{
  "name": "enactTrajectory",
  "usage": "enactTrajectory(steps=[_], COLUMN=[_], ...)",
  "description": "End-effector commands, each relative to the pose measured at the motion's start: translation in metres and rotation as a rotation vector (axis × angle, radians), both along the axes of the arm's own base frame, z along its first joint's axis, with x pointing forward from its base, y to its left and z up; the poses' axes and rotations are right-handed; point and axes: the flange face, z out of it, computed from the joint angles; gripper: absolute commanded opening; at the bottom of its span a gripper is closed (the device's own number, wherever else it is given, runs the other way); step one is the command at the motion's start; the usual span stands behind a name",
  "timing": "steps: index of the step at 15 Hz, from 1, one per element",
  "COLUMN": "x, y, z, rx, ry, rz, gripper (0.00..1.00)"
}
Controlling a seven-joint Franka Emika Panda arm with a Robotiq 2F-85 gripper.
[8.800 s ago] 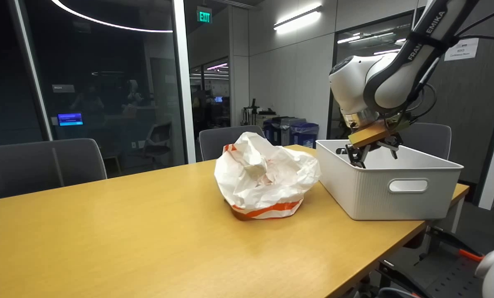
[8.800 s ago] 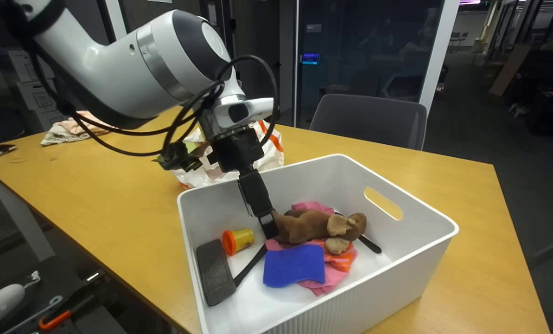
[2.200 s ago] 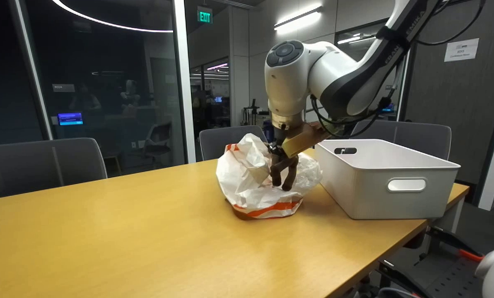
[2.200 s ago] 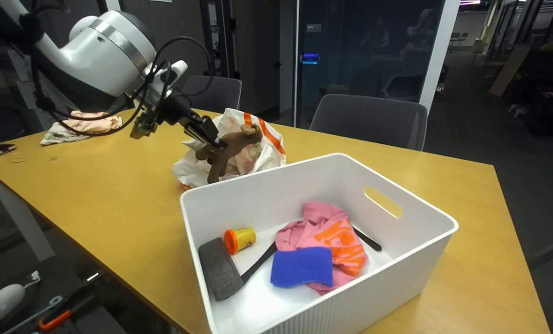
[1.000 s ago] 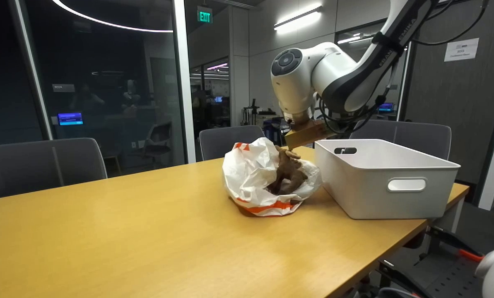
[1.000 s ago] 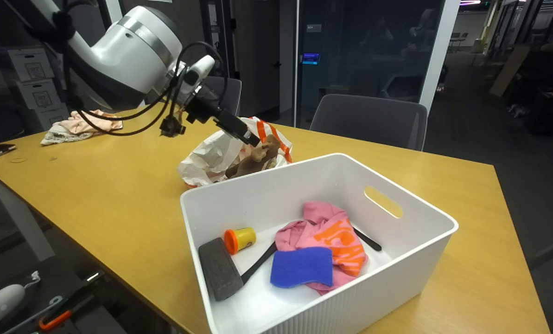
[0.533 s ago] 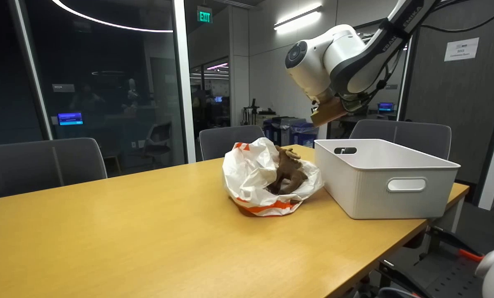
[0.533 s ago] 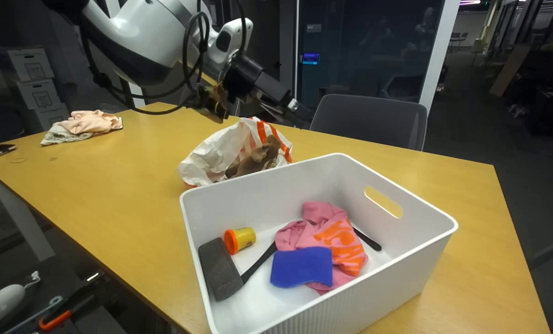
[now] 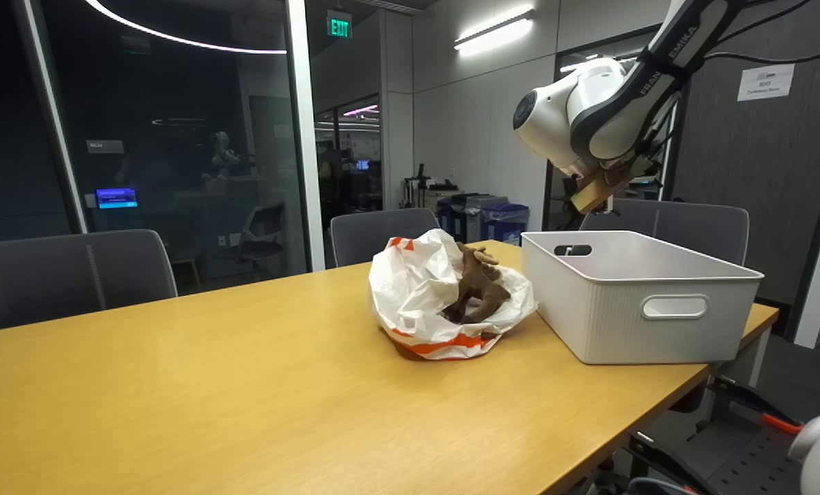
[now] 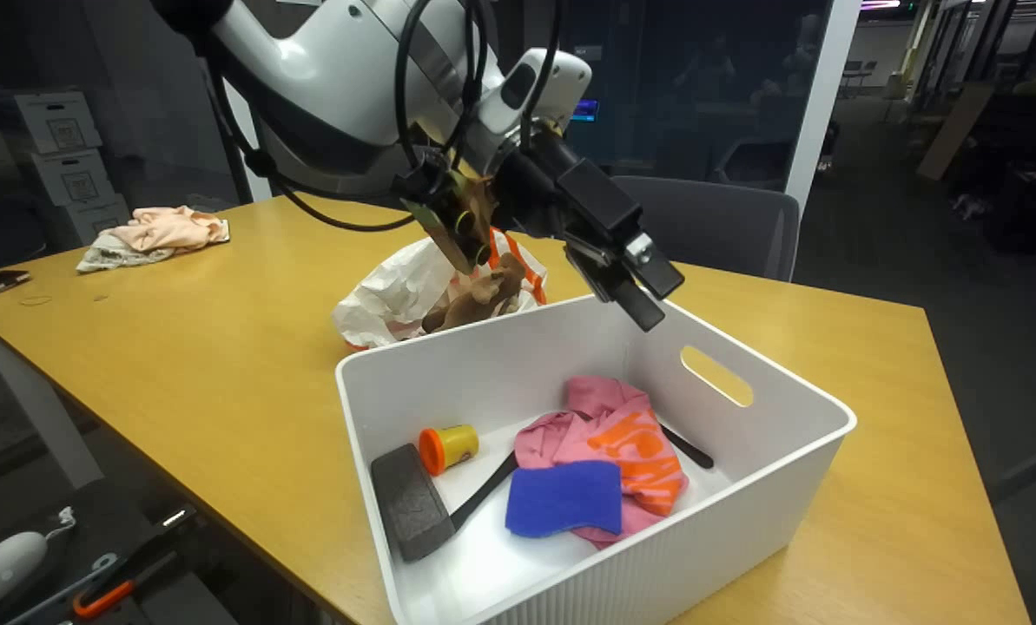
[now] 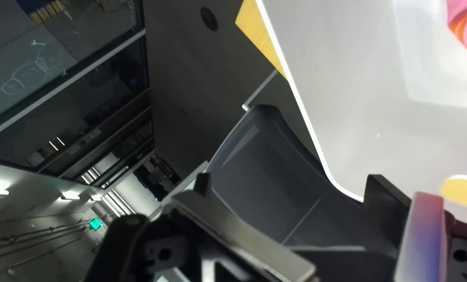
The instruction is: Remove the toy moose, the pink shirt and blue object from the white basket and put them in the plastic bag
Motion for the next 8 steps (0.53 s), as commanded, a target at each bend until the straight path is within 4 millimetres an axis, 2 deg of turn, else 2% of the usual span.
enactTrajectory(steps=[1,2,5,8], x=[-0.001,-0.005,-0.005,-0.007], y=[-0.001,-0.004,-0.001,-0.009], z=[-0.019,-0.018,-0.028,-0.046], rx=[0.103,0.052,0.081,0.124], ry=[0.094,0.059,0.090,0.125], rz=[-0.044,-0.038,-0.049,-0.088], gripper=[1.00,1.00,1.00,1.00])
